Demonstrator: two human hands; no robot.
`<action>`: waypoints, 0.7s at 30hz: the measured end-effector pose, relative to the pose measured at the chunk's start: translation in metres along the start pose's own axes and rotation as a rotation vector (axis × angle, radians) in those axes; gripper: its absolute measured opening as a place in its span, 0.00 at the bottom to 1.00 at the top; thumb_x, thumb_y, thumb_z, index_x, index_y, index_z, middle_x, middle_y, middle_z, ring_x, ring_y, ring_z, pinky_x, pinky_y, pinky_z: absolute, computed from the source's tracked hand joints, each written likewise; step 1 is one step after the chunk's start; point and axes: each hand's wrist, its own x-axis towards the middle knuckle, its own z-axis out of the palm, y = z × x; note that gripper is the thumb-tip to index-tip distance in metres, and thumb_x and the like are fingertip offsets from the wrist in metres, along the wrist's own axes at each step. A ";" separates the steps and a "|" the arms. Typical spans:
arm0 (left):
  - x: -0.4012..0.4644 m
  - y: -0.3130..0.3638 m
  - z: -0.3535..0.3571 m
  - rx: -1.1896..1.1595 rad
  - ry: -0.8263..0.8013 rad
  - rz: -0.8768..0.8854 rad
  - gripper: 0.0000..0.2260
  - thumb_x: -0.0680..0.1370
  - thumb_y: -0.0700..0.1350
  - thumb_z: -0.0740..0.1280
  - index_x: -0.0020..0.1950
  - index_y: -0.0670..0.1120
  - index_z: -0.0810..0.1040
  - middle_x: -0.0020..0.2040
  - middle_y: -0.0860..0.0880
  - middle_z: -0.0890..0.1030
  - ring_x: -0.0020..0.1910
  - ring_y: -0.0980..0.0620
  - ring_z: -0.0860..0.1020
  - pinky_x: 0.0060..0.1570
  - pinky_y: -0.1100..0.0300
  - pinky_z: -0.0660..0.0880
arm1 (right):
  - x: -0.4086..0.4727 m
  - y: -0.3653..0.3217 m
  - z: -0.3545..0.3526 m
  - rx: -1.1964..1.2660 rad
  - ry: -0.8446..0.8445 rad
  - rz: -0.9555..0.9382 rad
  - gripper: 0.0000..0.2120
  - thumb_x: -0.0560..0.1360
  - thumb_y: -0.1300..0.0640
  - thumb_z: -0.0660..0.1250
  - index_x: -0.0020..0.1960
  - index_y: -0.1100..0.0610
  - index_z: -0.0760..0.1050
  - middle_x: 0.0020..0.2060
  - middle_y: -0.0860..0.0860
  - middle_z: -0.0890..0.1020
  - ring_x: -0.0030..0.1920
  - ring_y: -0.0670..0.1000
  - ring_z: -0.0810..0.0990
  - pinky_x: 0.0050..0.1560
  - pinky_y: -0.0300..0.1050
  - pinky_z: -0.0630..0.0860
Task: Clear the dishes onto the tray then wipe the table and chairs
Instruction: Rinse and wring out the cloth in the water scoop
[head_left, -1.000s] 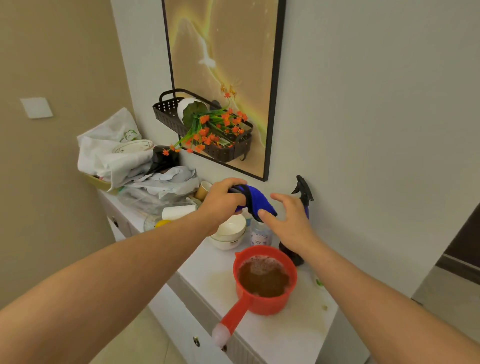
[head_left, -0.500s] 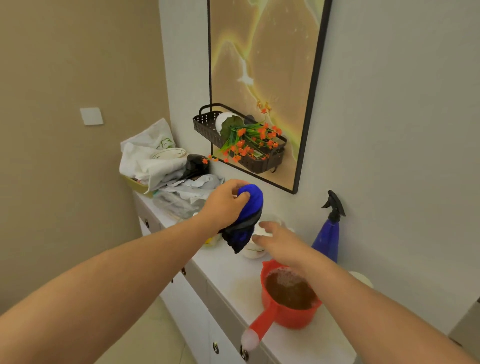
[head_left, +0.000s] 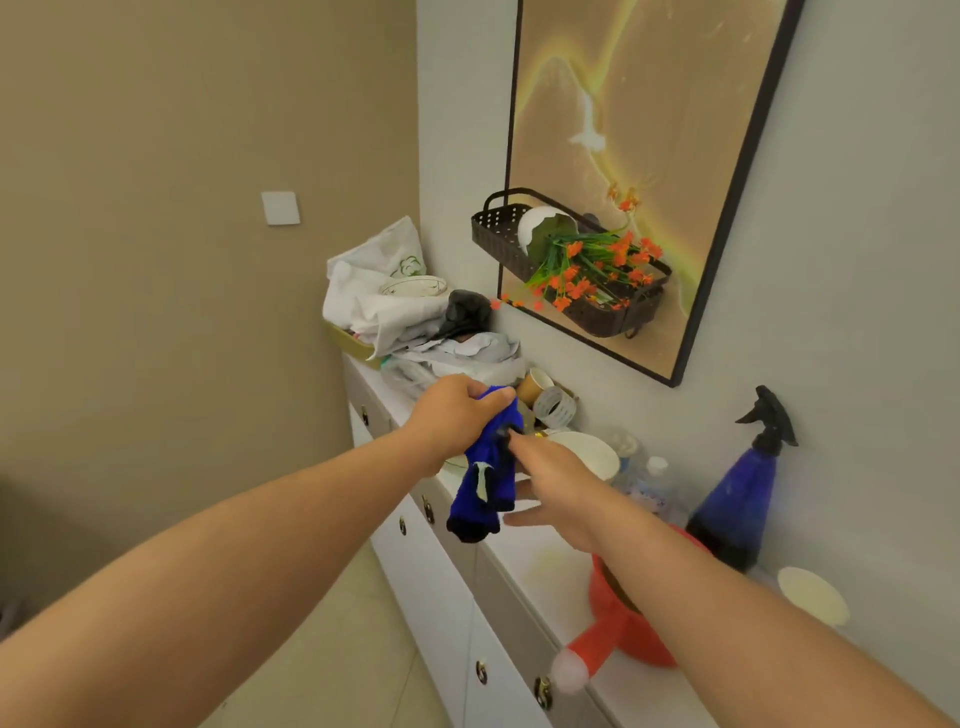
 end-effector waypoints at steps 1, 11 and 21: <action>-0.001 -0.003 -0.005 -0.010 -0.005 -0.006 0.17 0.78 0.59 0.69 0.39 0.47 0.76 0.34 0.47 0.79 0.34 0.49 0.76 0.38 0.52 0.75 | 0.002 -0.001 0.006 0.080 -0.022 0.014 0.13 0.83 0.46 0.60 0.58 0.51 0.79 0.50 0.49 0.86 0.53 0.55 0.86 0.59 0.60 0.81; -0.010 -0.037 -0.037 -0.096 -0.228 -0.172 0.24 0.73 0.68 0.70 0.48 0.47 0.79 0.44 0.44 0.84 0.42 0.49 0.81 0.42 0.55 0.77 | 0.017 -0.007 0.012 0.505 0.292 0.067 0.13 0.77 0.48 0.69 0.51 0.58 0.82 0.42 0.56 0.85 0.45 0.56 0.83 0.55 0.54 0.79; -0.020 -0.042 -0.022 -0.292 -0.450 -0.152 0.18 0.78 0.59 0.70 0.63 0.50 0.79 0.57 0.48 0.85 0.56 0.47 0.84 0.60 0.42 0.80 | 0.018 0.007 0.002 0.833 -0.309 -0.115 0.28 0.76 0.60 0.54 0.76 0.55 0.69 0.71 0.64 0.73 0.71 0.67 0.72 0.73 0.70 0.64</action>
